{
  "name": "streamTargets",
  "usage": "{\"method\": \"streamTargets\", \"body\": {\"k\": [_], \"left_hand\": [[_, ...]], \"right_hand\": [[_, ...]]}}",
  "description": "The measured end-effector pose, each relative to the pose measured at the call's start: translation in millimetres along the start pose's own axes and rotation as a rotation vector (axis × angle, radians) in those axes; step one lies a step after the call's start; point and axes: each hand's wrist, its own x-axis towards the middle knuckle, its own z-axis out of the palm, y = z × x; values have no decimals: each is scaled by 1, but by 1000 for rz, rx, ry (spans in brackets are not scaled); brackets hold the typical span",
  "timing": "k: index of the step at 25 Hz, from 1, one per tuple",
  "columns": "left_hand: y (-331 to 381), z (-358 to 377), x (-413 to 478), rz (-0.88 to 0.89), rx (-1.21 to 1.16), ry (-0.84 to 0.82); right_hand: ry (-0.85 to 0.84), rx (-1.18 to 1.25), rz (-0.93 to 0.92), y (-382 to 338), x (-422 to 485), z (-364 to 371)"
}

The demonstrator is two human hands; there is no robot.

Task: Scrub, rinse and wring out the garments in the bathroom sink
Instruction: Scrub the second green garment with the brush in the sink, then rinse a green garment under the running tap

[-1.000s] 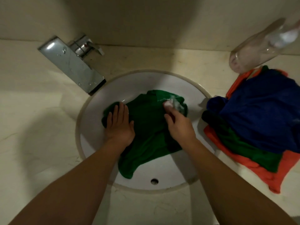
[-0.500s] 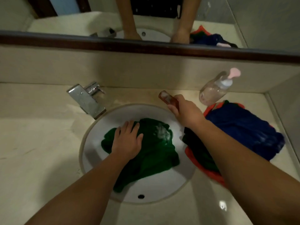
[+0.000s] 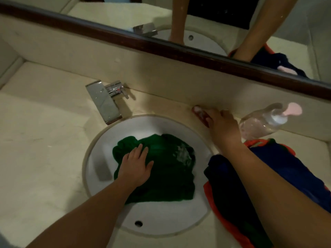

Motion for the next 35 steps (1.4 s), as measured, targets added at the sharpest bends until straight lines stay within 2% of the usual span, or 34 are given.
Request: {"method": "streamTargets", "body": {"k": [3,7,11,14,17,19,23,26,29,35], "left_hand": [[-13,14,23,-67,-7,45],[-30,33,57,-7,36,80],[-31,63,59,-21,31,178],[-27,60,53,-36,-57,268],[-26,31,37,-11,-379,396],[-27,2,15,-58,-614,404],[-41,-46,-22,-141,-864,542],[-52,-75,-38,-149,-926,655],[-55,-104,-45,-110,-1007,679],[-56,-140,-41,-43,-938,733]], "right_hand": [[80,251,-81,-28,-5,-4],[104,472,-223,-89,-4,-18],[-105,582,-212,-155,24,-30],[-161,657,-289,-191,35,-24],[-199,702,-301,-208,36,-19],[-215,770,-282,-214,34,-21],[-222,879,-193,-225,24,-30],[-180,915,-214,-231,18,-34],[-152,905,-198,-237,18,-31],[-38,790,-124,-244,25,-35]]}}
